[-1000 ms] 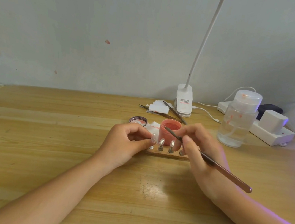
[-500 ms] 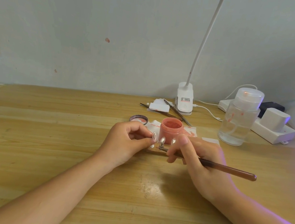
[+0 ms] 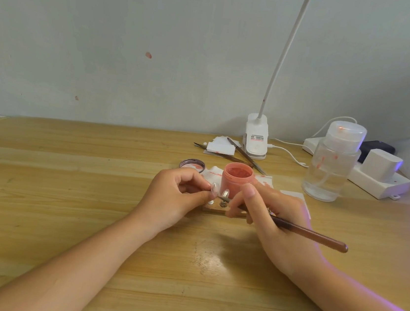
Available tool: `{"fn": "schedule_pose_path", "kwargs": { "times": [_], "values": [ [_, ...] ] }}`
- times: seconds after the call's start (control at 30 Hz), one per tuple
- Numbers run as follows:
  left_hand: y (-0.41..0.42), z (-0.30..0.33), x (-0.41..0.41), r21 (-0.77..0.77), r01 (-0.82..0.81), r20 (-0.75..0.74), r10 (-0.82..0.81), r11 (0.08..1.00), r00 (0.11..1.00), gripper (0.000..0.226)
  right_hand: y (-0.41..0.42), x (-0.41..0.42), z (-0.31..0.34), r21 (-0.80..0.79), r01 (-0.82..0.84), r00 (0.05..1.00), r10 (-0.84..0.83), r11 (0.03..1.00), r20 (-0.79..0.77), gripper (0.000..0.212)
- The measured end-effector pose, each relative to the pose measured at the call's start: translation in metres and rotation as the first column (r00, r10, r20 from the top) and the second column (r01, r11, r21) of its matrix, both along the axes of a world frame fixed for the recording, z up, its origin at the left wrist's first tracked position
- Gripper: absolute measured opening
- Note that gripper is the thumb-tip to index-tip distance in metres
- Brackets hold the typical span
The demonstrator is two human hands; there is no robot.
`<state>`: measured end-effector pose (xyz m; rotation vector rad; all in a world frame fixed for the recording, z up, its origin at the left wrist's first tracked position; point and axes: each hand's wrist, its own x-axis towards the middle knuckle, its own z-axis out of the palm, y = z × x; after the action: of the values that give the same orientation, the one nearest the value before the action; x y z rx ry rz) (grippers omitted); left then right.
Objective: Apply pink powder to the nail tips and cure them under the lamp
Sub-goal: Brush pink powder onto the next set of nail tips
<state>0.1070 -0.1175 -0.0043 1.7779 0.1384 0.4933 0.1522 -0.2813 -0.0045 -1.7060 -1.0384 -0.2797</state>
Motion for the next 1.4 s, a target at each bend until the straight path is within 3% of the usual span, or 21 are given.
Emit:
{"fn": "schedule_pose_path", "kwargs": {
  "times": [0.2,0.33,0.47,0.63,0.8,0.93,1.03,1.17,1.3,1.4],
  "values": [
    [-0.0014,0.0008,-0.0004,0.008,0.011,0.004,-0.011,1.000,1.000,0.009,0.0007,-0.0002,0.0002,0.007,0.030,0.999,-0.030,1.000,0.012,0.041],
    [-0.0007,-0.0002,-0.0003,0.008,0.012,0.007,-0.012,1.000,1.000,0.011,-0.0007,-0.0005,-0.0017,0.039,-0.015,0.998,0.018,0.999,-0.062,0.045],
    [-0.0011,0.0005,-0.0007,0.017,0.029,0.014,-0.029,0.999,0.999,0.011,0.0003,0.0014,-0.0008,0.003,0.061,0.998,-0.061,0.998,0.028,0.043],
    [-0.0004,-0.0004,0.0002,0.028,0.035,0.008,-0.035,0.999,0.999,0.013,-0.0004,0.0005,-0.0022,0.037,0.001,0.997,0.002,0.999,-0.081,0.049],
    [-0.0012,0.0002,0.0001,0.011,0.042,0.011,-0.043,0.999,0.999,0.010,0.0009,0.0008,-0.0008,-0.018,0.075,0.997,-0.075,0.997,0.018,0.044],
    [-0.0012,0.0002,0.0002,0.019,0.029,0.016,-0.029,0.999,0.999,0.015,-0.0001,0.0001,-0.0015,0.041,0.012,0.999,-0.010,0.999,-0.044,0.051],
    [-0.0011,0.0007,-0.0001,0.019,0.038,0.016,-0.038,0.999,0.999,0.012,0.0006,0.0007,-0.0006,0.004,0.060,0.998,-0.060,0.998,0.023,0.046],
    [-0.0013,0.0007,0.0002,0.021,0.028,0.021,-0.029,0.999,0.999,0.018,-0.0002,0.0006,-0.0019,0.001,0.029,0.999,-0.029,1.000,-0.045,0.049],
    [-0.0014,0.0009,0.0002,0.019,0.027,0.019,-0.027,0.999,0.999,0.015,0.0007,0.0014,-0.0013,0.028,0.043,0.998,-0.044,0.999,0.037,0.048],
    [-0.0014,0.0012,-0.0001,0.020,0.024,0.020,-0.025,1.000,0.999,0.017,0.0009,0.0011,-0.0017,-0.011,0.055,0.998,-0.055,0.998,0.009,0.047]
  ]
}}
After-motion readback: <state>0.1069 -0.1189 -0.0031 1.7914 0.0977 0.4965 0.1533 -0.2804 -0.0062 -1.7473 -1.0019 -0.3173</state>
